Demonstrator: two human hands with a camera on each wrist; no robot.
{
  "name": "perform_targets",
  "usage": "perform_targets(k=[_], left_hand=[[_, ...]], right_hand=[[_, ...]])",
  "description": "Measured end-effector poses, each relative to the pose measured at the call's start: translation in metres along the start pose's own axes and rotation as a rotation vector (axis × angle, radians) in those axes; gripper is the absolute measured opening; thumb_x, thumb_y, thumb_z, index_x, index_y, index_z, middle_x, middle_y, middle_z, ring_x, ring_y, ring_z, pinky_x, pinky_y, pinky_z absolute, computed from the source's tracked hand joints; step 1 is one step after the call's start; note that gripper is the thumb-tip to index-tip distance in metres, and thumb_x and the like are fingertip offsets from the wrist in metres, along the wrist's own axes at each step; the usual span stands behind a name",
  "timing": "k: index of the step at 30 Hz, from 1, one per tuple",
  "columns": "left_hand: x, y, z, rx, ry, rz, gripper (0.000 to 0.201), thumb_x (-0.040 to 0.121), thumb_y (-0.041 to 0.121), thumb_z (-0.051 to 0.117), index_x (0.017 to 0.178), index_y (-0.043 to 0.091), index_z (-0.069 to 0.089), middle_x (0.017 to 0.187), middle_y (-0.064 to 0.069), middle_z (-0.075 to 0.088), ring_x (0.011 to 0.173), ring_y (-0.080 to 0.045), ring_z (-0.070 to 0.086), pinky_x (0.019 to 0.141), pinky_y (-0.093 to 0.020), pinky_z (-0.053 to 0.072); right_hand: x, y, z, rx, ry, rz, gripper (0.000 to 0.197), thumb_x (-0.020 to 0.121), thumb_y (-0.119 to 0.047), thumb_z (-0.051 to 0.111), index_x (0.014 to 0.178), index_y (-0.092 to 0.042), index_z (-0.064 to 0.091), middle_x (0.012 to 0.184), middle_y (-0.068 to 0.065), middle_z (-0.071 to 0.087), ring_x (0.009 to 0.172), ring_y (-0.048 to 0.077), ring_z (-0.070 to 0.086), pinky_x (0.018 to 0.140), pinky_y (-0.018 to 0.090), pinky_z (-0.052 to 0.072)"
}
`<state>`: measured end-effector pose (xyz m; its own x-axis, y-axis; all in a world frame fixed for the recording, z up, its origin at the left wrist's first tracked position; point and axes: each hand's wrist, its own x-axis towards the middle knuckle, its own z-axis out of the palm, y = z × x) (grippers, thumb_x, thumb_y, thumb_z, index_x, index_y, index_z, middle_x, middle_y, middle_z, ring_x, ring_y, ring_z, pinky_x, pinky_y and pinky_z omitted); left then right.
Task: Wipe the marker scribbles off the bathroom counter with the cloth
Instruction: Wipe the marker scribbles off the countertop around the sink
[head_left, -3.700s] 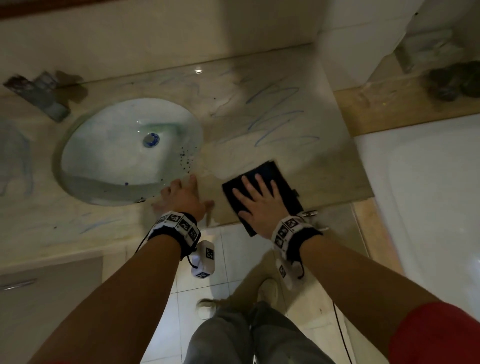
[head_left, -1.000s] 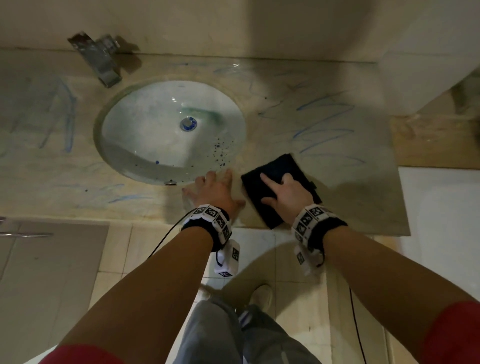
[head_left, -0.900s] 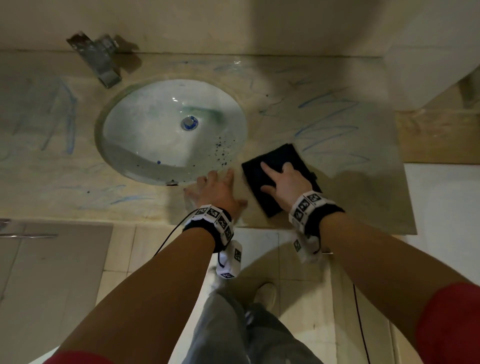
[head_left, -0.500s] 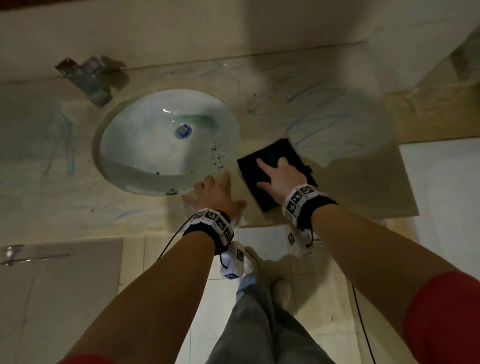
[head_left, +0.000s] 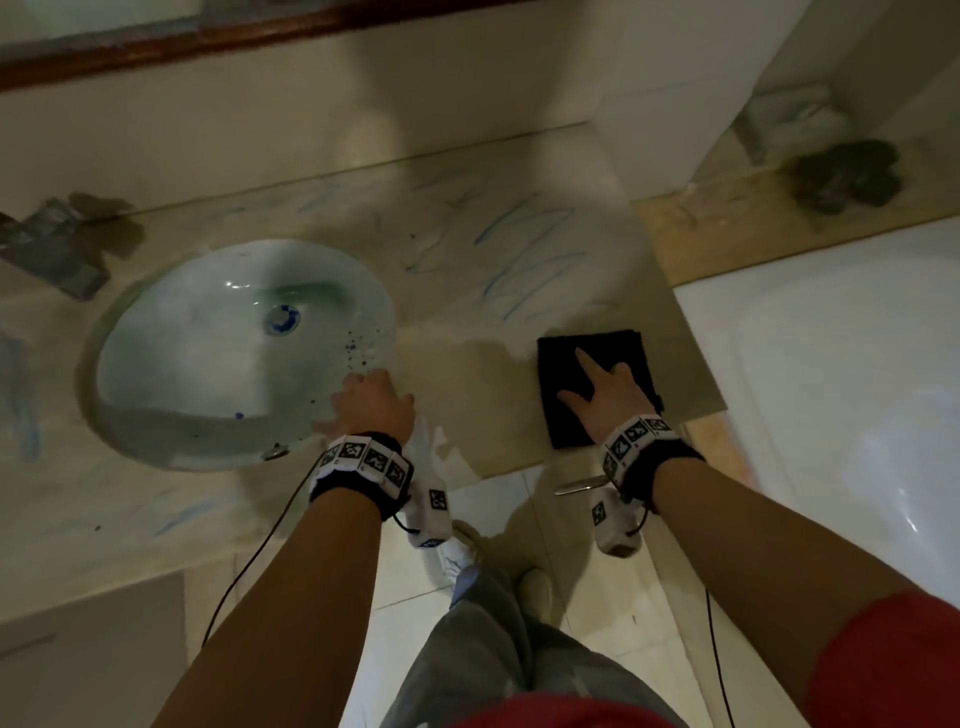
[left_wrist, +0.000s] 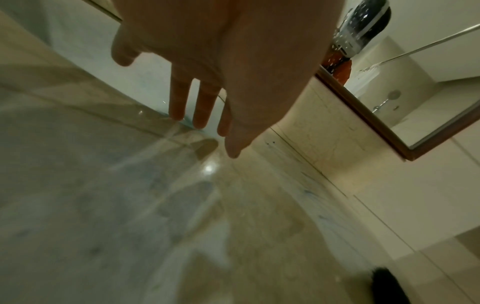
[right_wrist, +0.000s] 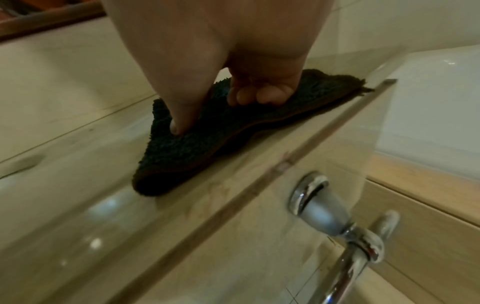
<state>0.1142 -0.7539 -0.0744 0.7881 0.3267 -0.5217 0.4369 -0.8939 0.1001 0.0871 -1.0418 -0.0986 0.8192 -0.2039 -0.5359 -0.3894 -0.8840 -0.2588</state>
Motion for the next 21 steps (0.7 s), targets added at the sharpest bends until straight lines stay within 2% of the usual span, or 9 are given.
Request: perform_targets(k=[2,5,8,10,12,14,18,21], left_hand=[[0.014,0.003,0.001,-0.134,0.017,0.02,0.045,0.094,0.039,0.051,0.137,0.028,0.045,0.141,-0.01,0.041,0.127,-0.036,0.043,0.105,-0.064,0.028],[0.033,0.01,0.005,-0.27,0.034,0.078,0.054,0.095,0.03,0.051,0.146,0.025,0.034,0.146,-0.013,0.039,0.13,-0.035,0.043,0.108,-0.057,0.033],[0.043,0.017,0.005,-0.299,0.046,0.098,0.056,0.094,0.031,0.05,0.146,0.023,0.034,0.143,-0.013,0.046,0.126,-0.036,0.047,0.104,-0.056,0.038],[0.048,0.022,0.005,-0.227,0.047,0.086,0.052,0.093,0.034,0.051,0.142,0.02,0.04,0.141,-0.013,0.048,0.123,-0.036,0.049,0.102,-0.055,0.04],[0.052,0.025,0.003,-0.142,0.071,0.101,0.038,0.091,0.035,0.055,0.123,0.016,0.056,0.128,-0.014,0.054,0.113,-0.036,0.055,0.095,-0.054,0.046],[0.056,0.028,0.001,-0.149,0.085,0.103,0.03,0.087,0.034,0.062,0.107,0.012,0.059,0.115,-0.014,0.059,0.103,-0.035,0.058,0.089,-0.052,0.049],[0.064,0.027,0.001,-0.18,0.064,0.106,0.035,0.085,0.031,0.068,0.113,0.014,0.057,0.119,-0.013,0.059,0.107,-0.035,0.058,0.093,-0.052,0.048],[0.067,0.025,0.0,-0.18,0.082,0.123,0.033,0.083,0.033,0.069,0.107,0.014,0.058,0.115,-0.012,0.06,0.105,-0.034,0.059,0.091,-0.052,0.049]], right_hand=[[0.006,0.011,-0.006,0.041,0.033,0.092,0.071,0.092,-0.06,0.046,0.151,-0.046,0.008,0.154,0.015,0.018,0.121,0.041,0.049,0.093,0.045,0.05],[0.017,0.02,-0.014,0.094,0.061,0.217,0.073,0.092,-0.06,0.046,0.151,-0.047,0.004,0.158,0.015,0.01,0.128,0.041,0.044,0.099,0.049,0.047],[0.028,0.024,-0.021,0.133,0.099,0.282,0.073,0.093,-0.059,0.046,0.152,-0.045,0.005,0.157,0.015,0.011,0.127,0.043,0.044,0.098,0.049,0.046],[0.034,0.026,-0.024,0.137,0.124,0.316,0.072,0.094,-0.059,0.044,0.152,-0.043,0.005,0.156,0.015,0.013,0.123,0.044,0.046,0.093,0.048,0.046],[0.04,0.028,-0.028,0.137,0.138,0.34,0.072,0.094,-0.06,0.043,0.153,-0.042,0.005,0.155,0.016,0.014,0.121,0.044,0.048,0.09,0.047,0.047],[0.046,0.03,-0.034,0.145,0.146,0.35,0.071,0.094,-0.059,0.042,0.153,-0.041,0.006,0.155,0.016,0.015,0.119,0.045,0.049,0.089,0.046,0.046],[0.058,0.033,-0.048,0.14,0.143,0.355,0.07,0.096,-0.058,0.041,0.153,-0.04,0.006,0.155,0.017,0.014,0.118,0.047,0.048,0.091,0.047,0.045],[0.068,0.028,-0.054,0.106,0.129,0.344,0.068,0.097,-0.055,0.04,0.153,-0.04,0.005,0.154,0.02,0.016,0.114,0.047,0.051,0.093,0.049,0.045]])
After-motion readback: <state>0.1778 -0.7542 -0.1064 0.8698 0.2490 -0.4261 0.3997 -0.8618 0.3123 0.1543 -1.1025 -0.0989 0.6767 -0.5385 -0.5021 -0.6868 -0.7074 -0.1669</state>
